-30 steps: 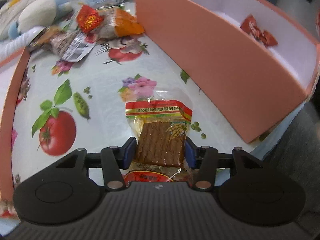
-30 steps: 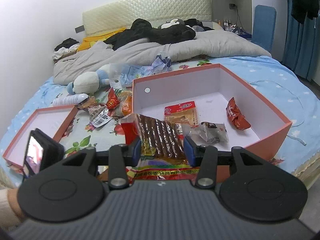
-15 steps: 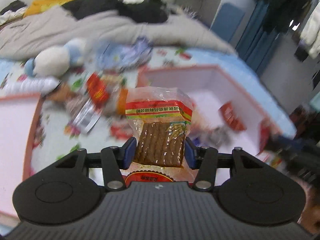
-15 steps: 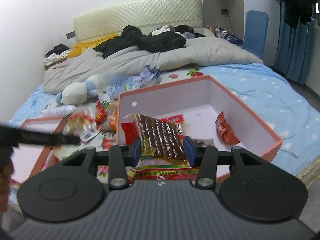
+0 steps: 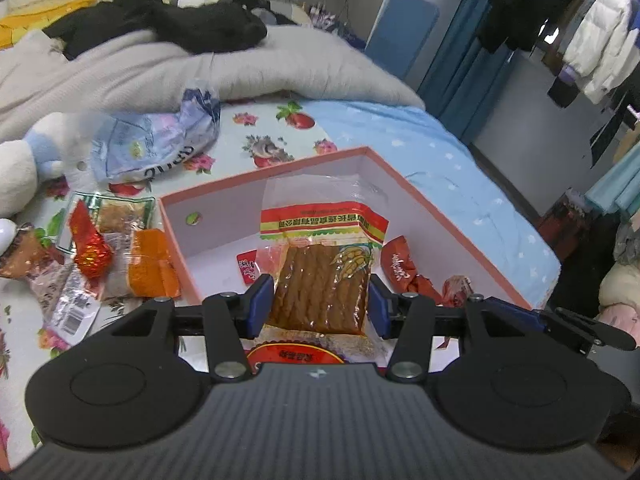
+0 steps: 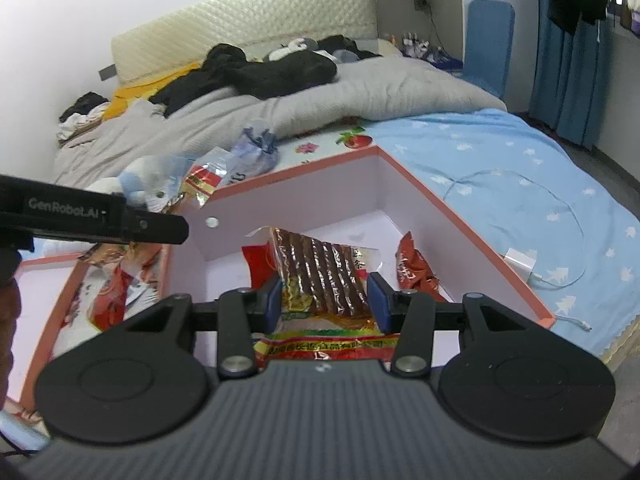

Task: Organize snacks
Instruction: 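Open both grippers to drop the strip packs into the box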

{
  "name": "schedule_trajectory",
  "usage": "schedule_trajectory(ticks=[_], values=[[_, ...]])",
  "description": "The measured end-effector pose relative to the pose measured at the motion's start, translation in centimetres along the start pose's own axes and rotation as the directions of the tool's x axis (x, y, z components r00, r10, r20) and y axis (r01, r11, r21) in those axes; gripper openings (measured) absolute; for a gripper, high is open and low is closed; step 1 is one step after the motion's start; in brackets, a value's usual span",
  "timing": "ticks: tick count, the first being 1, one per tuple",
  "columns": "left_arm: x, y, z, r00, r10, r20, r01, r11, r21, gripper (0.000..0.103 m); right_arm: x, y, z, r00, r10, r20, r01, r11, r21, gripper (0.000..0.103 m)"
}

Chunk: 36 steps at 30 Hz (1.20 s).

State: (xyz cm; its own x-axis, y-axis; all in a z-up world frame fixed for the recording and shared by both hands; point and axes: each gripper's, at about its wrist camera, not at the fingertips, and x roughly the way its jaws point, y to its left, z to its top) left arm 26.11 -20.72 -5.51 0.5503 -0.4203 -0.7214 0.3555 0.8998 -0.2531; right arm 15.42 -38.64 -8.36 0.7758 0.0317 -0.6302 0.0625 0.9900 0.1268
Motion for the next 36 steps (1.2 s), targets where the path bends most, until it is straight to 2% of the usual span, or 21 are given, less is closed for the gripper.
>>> schedule_trajectory(ticks=[9, 14, 16, 17, 24, 33, 36], values=[[7.4, 0.0, 1.9, 0.995, 0.035, -0.091, -0.034, 0.999, 0.015, 0.056, 4.9, -2.4, 0.1, 0.998, -0.012, -0.067, 0.014, 1.000, 0.026, 0.049], [9.1, -0.1, 2.5, 0.993, 0.025, -0.114, -0.021, 0.999, 0.037, 0.057, 5.7, -3.1, 0.2, 0.996, -0.021, -0.086, 0.024, 0.999, 0.039, 0.052], [9.3, -0.2, 2.5, 0.992, 0.030, -0.119, -0.026, 0.999, 0.038, 0.064, 5.8, -3.3, 0.3, 0.995, -0.016, -0.095, 0.022, 0.998, 0.056, 0.056], [9.1, -0.2, 2.5, 0.993, 0.031, -0.114, -0.027, 0.999, 0.035, 0.065, 5.8, -3.4, 0.4, 0.995, -0.018, -0.100, 0.025, 0.998, 0.063, 0.059], [5.4, -0.2, 2.0, 0.998, 0.024, -0.066, -0.022, 0.999, 0.029, 0.066, 3.1, -2.4, 0.4, 0.998, 0.003, -0.060, 0.000, 0.999, 0.052, 0.059], [-2.8, -0.7, -0.9, 1.000, 0.030, 0.009, -0.030, 0.999, 0.025, 0.066, -2.8, 0.5, -0.4, 0.999, 0.040, 0.022, -0.041, 0.998, 0.051, 0.059], [-5.9, -0.5, -2.1, 0.999, 0.009, 0.049, -0.009, 1.000, 0.013, 0.066, -4.7, 1.5, -0.9, 0.998, 0.055, 0.045, -0.057, 0.997, 0.054, 0.059]])
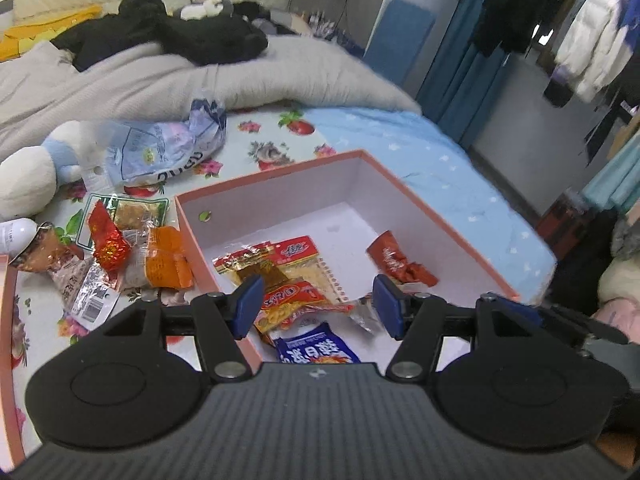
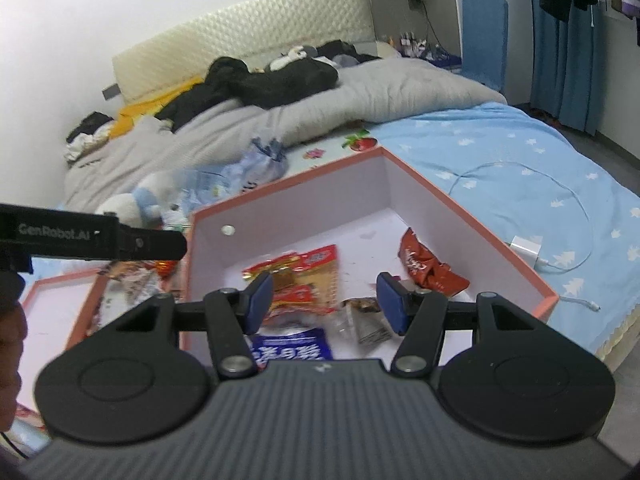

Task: Organize snacks
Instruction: 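Open both grippers to drop the strip packs into the box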

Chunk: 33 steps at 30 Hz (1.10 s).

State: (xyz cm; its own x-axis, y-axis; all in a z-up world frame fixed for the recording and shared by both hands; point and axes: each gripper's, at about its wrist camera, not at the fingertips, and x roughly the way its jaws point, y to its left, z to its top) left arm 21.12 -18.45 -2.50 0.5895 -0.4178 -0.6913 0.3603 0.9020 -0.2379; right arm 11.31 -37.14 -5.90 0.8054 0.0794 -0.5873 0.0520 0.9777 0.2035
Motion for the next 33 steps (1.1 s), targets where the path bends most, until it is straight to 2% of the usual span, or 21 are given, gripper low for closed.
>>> schedule_trajectory(ticks=[10, 19, 26, 33], values=[[-9.0, 1.0, -4.6, 0.996, 0.026, 0.080, -0.026, 1.000, 0.003, 0.066, -6.0, 4.0, -2.5, 0.995, 0.055, 0.081, -0.053, 0.998, -0.028, 0.059], [-14.7, 3.0, -10.0, 0.989, 0.093, 0.112, -0.087, 0.994, -0.062, 0.066, -9.2, 7.4, -6.1, 0.987, 0.157, 0.037, -0.154, 0.985, -0.076, 0.059], [-17.4, 4.8, -13.5, 0.984, 0.136, 0.114, -0.121, 0.984, -0.133, 0.066, -9.7, 9.7, -7.6, 0.976, 0.218, 0.014, -0.215, 0.969, -0.122, 0.059], [-17.4, 6.6, -15.6, 0.981, 0.159, 0.108, -0.142, 0.978, -0.156, 0.066, -9.1, 10.7, -9.2, 0.970, 0.242, 0.004, -0.238, 0.959, -0.157, 0.059]])
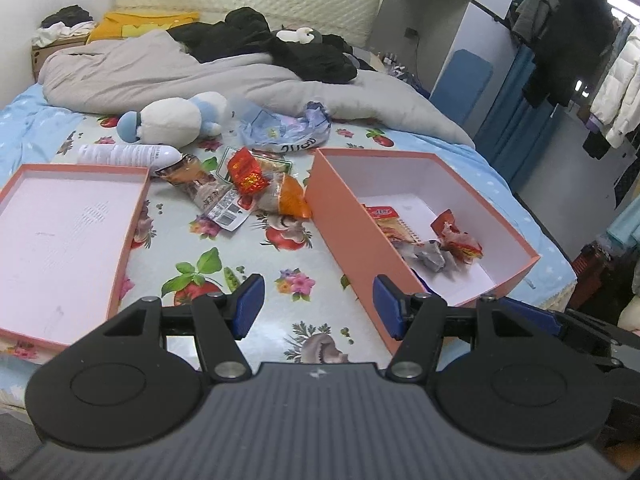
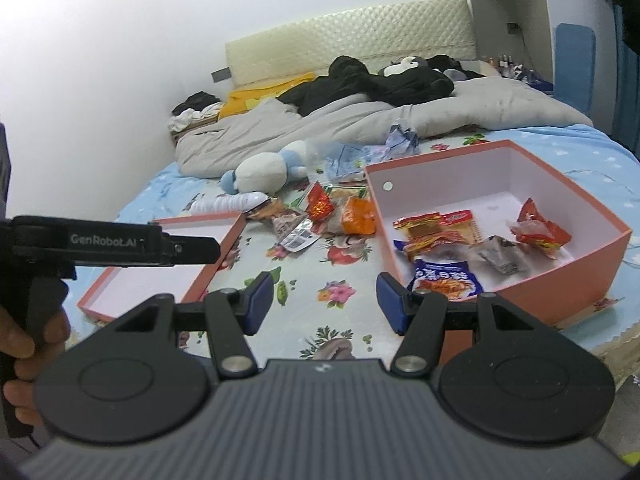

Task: Organize snacks
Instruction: 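Move both open grippers back to the snack pile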

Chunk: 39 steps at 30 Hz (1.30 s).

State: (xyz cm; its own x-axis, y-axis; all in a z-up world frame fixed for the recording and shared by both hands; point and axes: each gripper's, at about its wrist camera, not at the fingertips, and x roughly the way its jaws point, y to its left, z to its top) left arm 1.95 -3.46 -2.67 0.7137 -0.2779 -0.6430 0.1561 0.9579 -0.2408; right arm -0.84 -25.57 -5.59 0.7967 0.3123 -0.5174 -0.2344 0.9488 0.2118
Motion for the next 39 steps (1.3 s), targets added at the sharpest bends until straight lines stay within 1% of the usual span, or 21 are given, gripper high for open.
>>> schedule_trajectory(ticks=[7, 10, 14, 19, 27, 32, 39], values=[[1.2, 1.8, -0.2, 1.000, 0.001, -0.008, -0.001, 1.000, -0.015, 0.066, 1.6, 1.1, -0.4, 1.000, -0.006, -0.010, 0.006, 1.000, -0.012, 0.059], [1.7, 2.7, -0.1, 1.000, 0.013, -0.010, -0.013, 1.000, -0.012, 0.066, 2.3, 1.4, -0.4, 1.000, -0.009, -0.011, 0.009, 1.000, -0.016, 0.059], [2.6, 4.2, 0.2, 1.000, 0.024, -0.013, -0.024, 0.999, -0.042, 0.066, 3.6, 1.6, -0.3, 1.000, -0.011, -0.019, 0.011, 1.000, -0.014, 0.059], [4.4, 5.7, 0.8, 0.999, 0.043, -0.028, -0.044, 0.998, -0.054, 0.067, 5.6, 1.5, 0.1, 1.000, -0.010, -0.027, 0.009, 1.000, -0.009, 0.059], [8.4, 8.3, 2.4, 0.997, 0.057, -0.054, -0.060, 0.996, -0.069, 0.069, 9.7, 2.1, 0.8, 0.999, -0.001, -0.040, 0.000, 1.000, -0.029, 0.059], [12.0, 10.3, 3.2, 0.995, 0.065, -0.075, -0.071, 0.995, -0.073, 0.070, 12.4, 2.4, 1.0, 0.999, 0.003, -0.046, -0.005, 0.999, -0.036, 0.059], [16.9, 13.7, 4.7, 0.994, 0.082, -0.076, -0.091, 0.988, -0.122, 0.070, 17.6, 3.1, 1.2, 0.998, 0.017, -0.054, -0.020, 0.998, -0.052, 0.059]])
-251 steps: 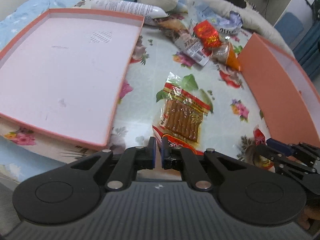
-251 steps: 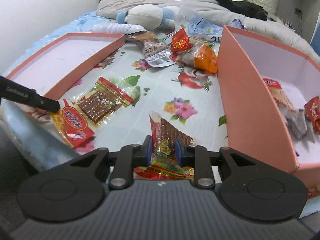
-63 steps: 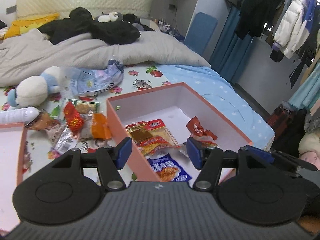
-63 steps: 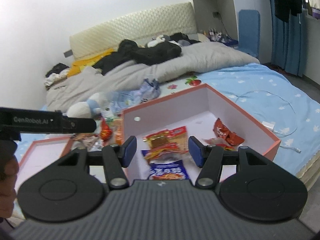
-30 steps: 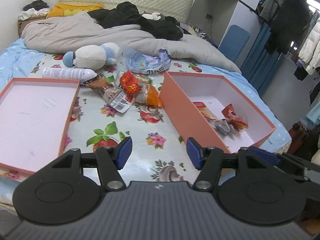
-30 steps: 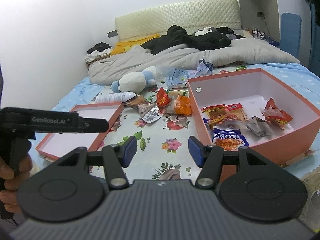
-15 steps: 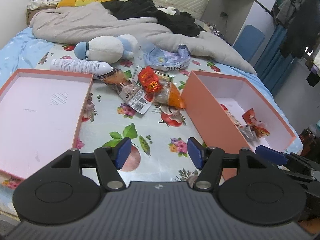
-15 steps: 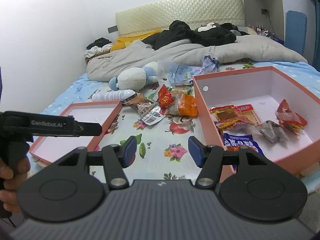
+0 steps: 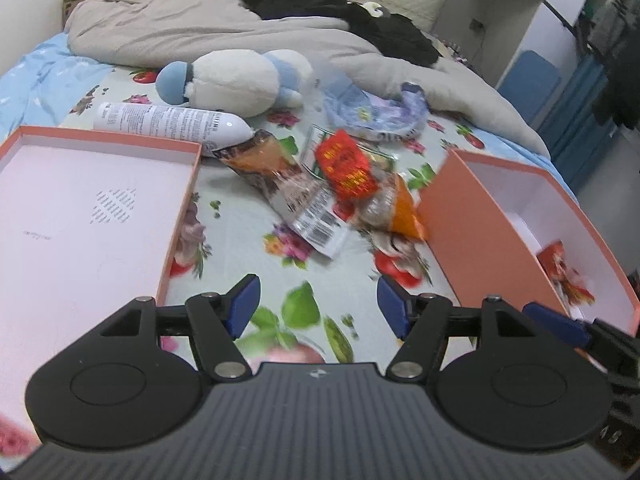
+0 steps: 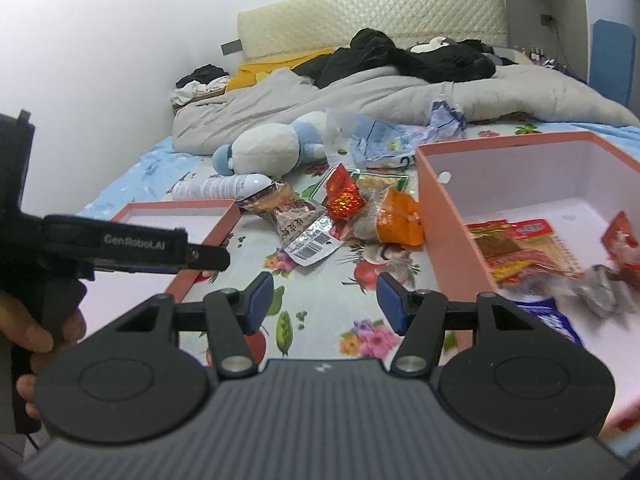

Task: Organize snacks
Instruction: 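Move both open grippers back to the snack pile, then grasp the orange-brown bag with the left gripper while the right gripper grasps the clear orange-labelled bag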

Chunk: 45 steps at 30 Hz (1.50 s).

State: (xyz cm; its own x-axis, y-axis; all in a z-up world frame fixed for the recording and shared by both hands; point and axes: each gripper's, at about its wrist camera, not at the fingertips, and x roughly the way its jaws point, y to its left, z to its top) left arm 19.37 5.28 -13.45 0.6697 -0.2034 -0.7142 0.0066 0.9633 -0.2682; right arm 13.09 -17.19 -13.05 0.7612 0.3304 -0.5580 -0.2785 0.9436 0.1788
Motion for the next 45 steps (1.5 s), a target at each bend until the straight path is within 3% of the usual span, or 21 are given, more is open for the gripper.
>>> schedule_trajectory(ticks=[11, 20, 21, 23, 27, 32, 36, 42, 45], values=[[8.3, 4.1, 4.4, 1.000, -0.031, -0.004, 0.030, 0.990, -0.135, 0.070, 9.6, 0.2, 1.8, 0.995, -0.098, 0.001, 0.098, 0.994, -0.055, 0.059], [14.8, 6.3, 7.6, 0.995, -0.101, -0.011, 0.095, 0.968, -0.234, 0.070, 17.0, 0.3, 3.1, 0.966, -0.258, -0.004, 0.256, 0.961, -0.105, 0.059], [15.3, 6.4, 7.7, 0.994, -0.105, -0.014, 0.098, 0.967, -0.237, 0.069, 17.6, 0.2, 3.1, 0.960, -0.279, -0.007, 0.276, 0.955, -0.106, 0.060], [16.2, 6.5, 7.7, 0.994, -0.110, -0.018, 0.103, 0.966, -0.239, 0.069, 18.5, -0.1, 3.2, 0.952, -0.306, -0.008, 0.304, 0.947, -0.108, 0.074], [17.5, 6.3, 7.7, 0.993, -0.117, -0.025, 0.109, 0.970, -0.216, 0.068, 19.7, 0.0, 3.0, 0.952, -0.307, -0.008, 0.303, 0.944, -0.130, 0.076], [18.2, 6.4, 7.9, 0.993, -0.114, -0.011, 0.109, 0.972, -0.207, 0.067, 21.3, 0.4, 3.1, 0.933, -0.360, -0.007, 0.353, 0.919, -0.175, 0.075], [18.9, 7.0, 7.8, 0.993, -0.120, -0.009, 0.115, 0.969, -0.217, 0.058, 22.6, 0.3, 2.9, 0.929, -0.371, -0.022, 0.359, 0.912, -0.198, 0.077], [18.4, 7.1, 8.0, 0.992, -0.122, -0.009, 0.118, 0.973, -0.200, 0.039, 22.6, -0.1, 3.1, 0.930, -0.365, -0.035, 0.354, 0.918, -0.179, 0.062], [17.6, 7.2, 7.9, 0.993, -0.120, -0.007, 0.116, 0.973, -0.200, 0.034, 22.1, -0.1, 3.3, 0.932, -0.362, -0.036, 0.350, 0.919, -0.183, 0.057]])
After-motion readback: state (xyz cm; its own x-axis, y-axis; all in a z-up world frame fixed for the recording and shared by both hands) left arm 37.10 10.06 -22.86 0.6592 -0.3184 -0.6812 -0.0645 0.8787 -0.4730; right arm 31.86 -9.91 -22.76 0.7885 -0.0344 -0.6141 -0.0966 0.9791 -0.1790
